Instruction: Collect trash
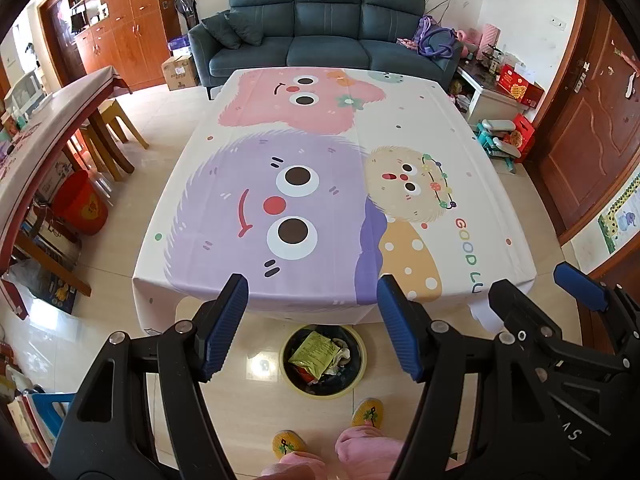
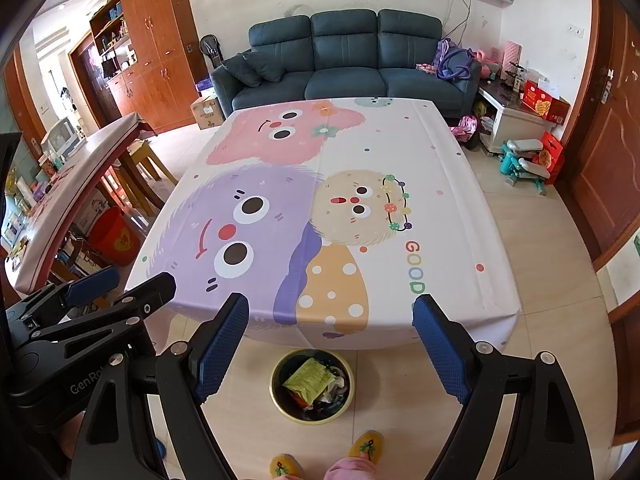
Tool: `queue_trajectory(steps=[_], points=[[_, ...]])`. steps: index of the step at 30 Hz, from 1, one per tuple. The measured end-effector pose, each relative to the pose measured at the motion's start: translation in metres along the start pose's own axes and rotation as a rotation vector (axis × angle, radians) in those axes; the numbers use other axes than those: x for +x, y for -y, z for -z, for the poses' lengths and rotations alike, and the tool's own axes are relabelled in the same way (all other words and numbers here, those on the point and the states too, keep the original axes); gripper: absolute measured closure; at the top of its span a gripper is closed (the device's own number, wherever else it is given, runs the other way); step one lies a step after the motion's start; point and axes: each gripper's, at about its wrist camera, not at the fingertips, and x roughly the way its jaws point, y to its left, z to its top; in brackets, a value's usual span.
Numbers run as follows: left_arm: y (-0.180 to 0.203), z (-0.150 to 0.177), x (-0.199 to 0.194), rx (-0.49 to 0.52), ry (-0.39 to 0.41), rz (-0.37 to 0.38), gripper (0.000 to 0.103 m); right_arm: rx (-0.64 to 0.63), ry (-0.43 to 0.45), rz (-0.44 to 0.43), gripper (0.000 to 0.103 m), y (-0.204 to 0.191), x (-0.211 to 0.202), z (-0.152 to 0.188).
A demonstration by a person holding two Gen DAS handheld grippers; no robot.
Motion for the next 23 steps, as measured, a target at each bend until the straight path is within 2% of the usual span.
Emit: queue_trajectory(steps=[23], points=[[0.016, -0.001, 0.015, -0.014, -0.011, -0.032, 0.039, -0.005, -0.016, -0.021, 0.017, 0.002, 0.008, -0.001]])
